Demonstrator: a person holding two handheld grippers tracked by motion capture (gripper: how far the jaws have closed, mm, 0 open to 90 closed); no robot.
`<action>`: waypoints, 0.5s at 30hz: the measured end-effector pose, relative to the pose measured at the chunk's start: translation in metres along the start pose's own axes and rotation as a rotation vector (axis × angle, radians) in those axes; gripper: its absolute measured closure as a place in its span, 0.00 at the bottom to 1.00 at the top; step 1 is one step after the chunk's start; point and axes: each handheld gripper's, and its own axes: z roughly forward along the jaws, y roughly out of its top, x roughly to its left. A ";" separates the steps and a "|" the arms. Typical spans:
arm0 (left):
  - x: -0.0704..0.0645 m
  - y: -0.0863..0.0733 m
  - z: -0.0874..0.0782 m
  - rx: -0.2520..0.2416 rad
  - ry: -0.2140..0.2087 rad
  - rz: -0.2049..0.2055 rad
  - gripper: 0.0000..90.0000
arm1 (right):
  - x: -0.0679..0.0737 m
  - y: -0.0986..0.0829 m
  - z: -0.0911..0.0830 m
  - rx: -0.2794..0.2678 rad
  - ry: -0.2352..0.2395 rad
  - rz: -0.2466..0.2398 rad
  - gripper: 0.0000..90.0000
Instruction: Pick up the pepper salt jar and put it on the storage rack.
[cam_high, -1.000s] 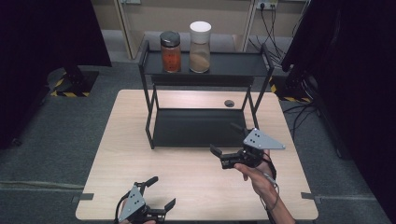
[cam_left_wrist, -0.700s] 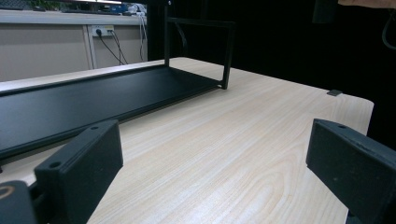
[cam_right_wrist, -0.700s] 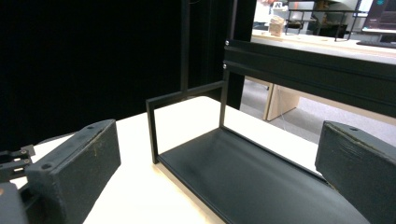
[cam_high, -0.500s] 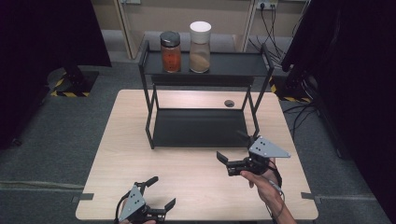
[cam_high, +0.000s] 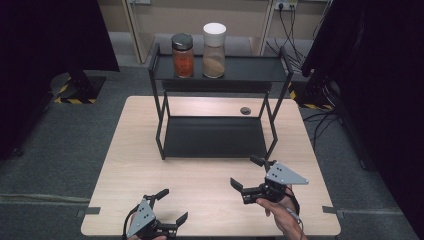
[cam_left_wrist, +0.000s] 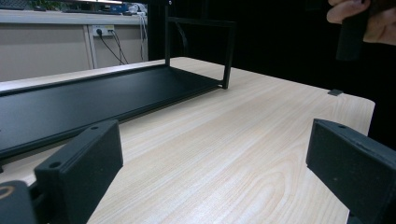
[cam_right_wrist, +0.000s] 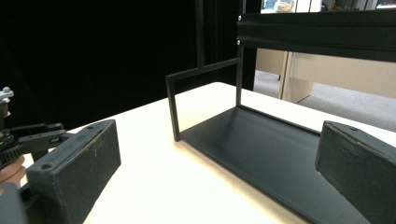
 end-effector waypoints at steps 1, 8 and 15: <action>0.000 0.000 0.000 0.000 0.000 0.000 0.04 | 0.001 -0.002 0.000 0.000 0.003 0.002 0.00; 0.000 0.000 0.000 0.000 0.002 0.001 0.04 | 0.010 -0.012 -0.004 -0.005 0.012 -0.002 0.00; 0.000 0.000 -0.001 -0.003 0.000 0.001 0.04 | 0.017 -0.020 -0.007 0.004 0.021 -0.003 0.00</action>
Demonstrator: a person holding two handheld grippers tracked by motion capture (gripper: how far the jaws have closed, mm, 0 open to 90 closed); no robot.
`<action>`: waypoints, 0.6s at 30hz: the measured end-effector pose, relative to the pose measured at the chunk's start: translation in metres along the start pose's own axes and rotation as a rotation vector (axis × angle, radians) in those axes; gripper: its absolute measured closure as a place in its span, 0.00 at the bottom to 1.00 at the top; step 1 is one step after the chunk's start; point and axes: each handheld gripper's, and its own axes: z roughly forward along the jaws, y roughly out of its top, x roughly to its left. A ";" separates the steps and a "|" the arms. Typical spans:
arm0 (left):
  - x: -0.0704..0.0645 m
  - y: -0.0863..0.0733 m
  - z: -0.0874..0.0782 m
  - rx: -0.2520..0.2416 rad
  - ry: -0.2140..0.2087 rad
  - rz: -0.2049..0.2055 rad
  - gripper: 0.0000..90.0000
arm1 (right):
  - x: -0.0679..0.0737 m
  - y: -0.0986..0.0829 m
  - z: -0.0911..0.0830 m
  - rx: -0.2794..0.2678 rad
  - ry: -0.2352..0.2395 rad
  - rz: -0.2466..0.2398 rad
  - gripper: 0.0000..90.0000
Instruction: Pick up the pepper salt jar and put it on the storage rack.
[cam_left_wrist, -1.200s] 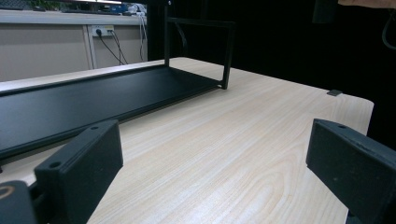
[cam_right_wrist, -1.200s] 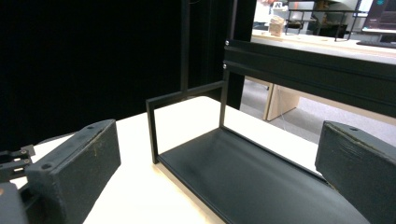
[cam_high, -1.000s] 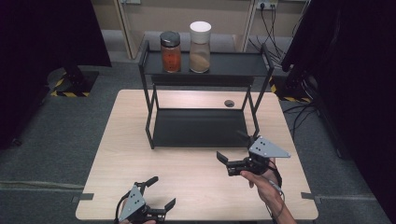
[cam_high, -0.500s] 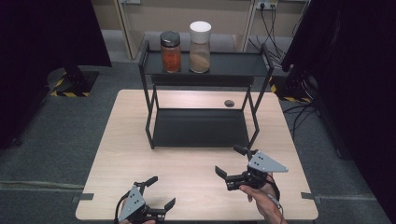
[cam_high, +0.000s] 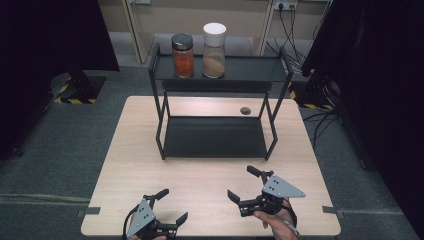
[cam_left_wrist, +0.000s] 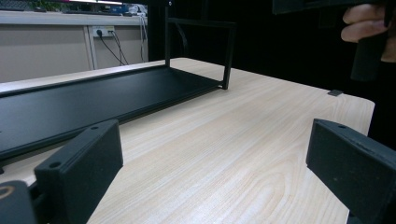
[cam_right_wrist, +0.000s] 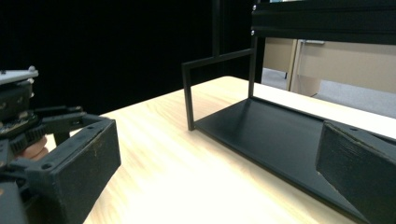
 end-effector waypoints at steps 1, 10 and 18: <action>0.000 0.000 0.000 0.000 0.000 -0.001 0.04 | 0.001 -0.001 0.000 0.002 0.001 0.001 0.00; 0.000 0.000 -0.001 -0.004 0.004 0.001 0.04 | 0.007 -0.016 0.000 0.001 0.014 0.006 0.00; 0.001 -0.001 -0.001 -0.010 0.005 -0.002 0.04 | 0.011 -0.031 0.002 -0.013 0.022 0.018 0.00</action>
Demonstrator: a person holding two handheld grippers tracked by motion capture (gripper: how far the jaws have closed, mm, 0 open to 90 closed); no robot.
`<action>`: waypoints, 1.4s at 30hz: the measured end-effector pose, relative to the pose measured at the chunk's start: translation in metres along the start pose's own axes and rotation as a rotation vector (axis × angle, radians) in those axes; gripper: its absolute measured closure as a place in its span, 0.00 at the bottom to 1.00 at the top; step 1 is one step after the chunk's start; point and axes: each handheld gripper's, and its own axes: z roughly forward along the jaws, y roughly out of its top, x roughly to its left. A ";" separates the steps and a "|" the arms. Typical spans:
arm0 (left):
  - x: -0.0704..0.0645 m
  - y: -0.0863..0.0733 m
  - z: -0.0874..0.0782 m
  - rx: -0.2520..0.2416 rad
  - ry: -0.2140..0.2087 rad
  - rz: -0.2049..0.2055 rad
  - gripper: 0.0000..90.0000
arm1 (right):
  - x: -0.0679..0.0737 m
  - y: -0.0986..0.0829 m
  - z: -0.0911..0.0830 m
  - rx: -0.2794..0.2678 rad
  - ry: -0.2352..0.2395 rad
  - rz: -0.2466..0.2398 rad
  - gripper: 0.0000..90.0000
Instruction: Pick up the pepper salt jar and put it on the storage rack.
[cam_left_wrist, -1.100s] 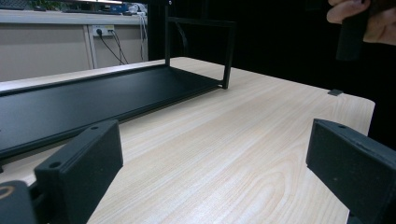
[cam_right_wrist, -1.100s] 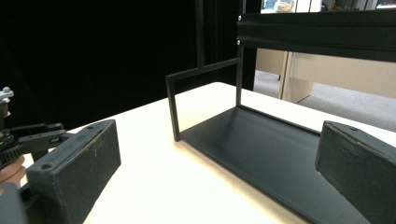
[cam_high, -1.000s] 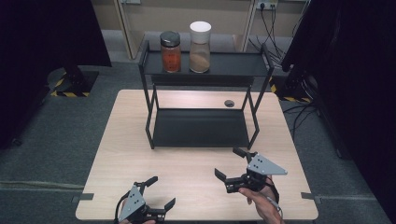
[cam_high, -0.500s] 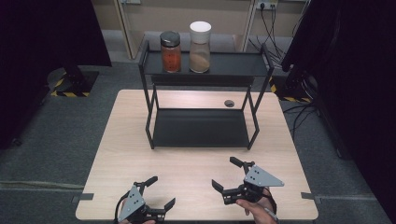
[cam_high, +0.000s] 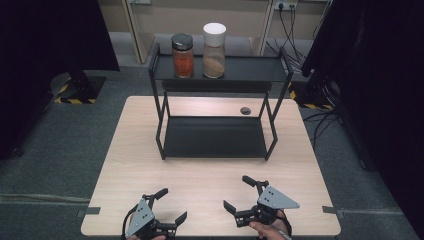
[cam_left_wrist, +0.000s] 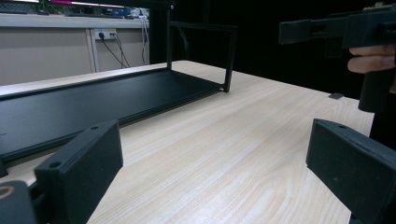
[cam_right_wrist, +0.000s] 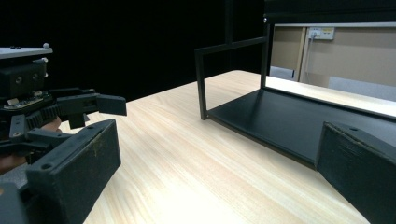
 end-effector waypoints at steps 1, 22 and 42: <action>0.000 0.000 0.000 0.000 0.001 -0.001 0.04 | 0.000 -0.001 0.000 0.001 0.000 0.002 0.00; 0.002 -0.001 0.001 -0.004 0.014 -0.009 0.04 | 0.000 -0.023 0.006 0.027 0.013 0.031 0.00; 0.001 -0.002 0.000 -0.004 0.016 -0.012 0.04 | -0.002 -0.025 0.003 0.016 0.004 0.051 0.00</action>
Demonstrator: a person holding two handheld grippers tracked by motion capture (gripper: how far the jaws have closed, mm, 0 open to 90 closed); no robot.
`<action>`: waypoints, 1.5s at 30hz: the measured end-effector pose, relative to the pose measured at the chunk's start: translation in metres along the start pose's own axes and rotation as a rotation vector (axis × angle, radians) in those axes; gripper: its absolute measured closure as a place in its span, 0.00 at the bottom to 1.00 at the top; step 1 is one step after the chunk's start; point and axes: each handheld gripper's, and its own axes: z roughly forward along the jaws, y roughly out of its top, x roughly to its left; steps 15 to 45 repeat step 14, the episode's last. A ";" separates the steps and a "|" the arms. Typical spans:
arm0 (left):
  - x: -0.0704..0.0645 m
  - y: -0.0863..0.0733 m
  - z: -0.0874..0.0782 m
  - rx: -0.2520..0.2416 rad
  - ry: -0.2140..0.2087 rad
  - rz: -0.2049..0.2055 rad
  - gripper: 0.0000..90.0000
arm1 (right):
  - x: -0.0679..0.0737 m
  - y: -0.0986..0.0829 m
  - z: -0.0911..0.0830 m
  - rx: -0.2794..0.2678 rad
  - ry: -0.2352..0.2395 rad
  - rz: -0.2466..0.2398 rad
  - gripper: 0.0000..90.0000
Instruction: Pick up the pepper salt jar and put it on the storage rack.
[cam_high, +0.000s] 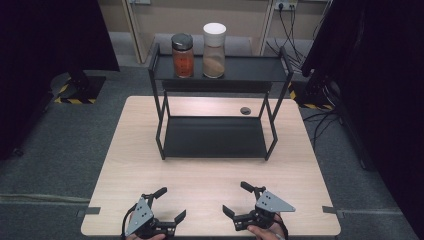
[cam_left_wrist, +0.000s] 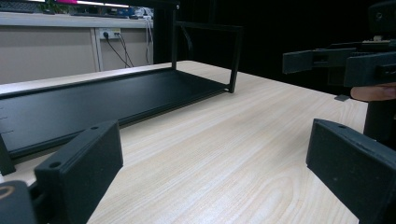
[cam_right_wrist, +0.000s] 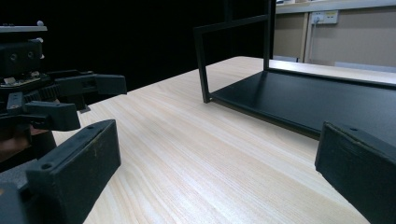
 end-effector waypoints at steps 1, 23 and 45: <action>0.000 0.000 0.000 0.000 0.000 -0.001 0.04 | 0.000 0.000 0.000 0.000 0.000 0.000 0.00; 0.000 0.000 0.000 0.000 0.003 -0.002 0.04 | -0.001 -0.001 -0.001 -0.003 -0.006 0.004 0.00; 0.000 0.000 0.000 0.000 0.003 -0.002 0.04 | -0.001 -0.001 -0.001 -0.003 -0.006 0.004 0.00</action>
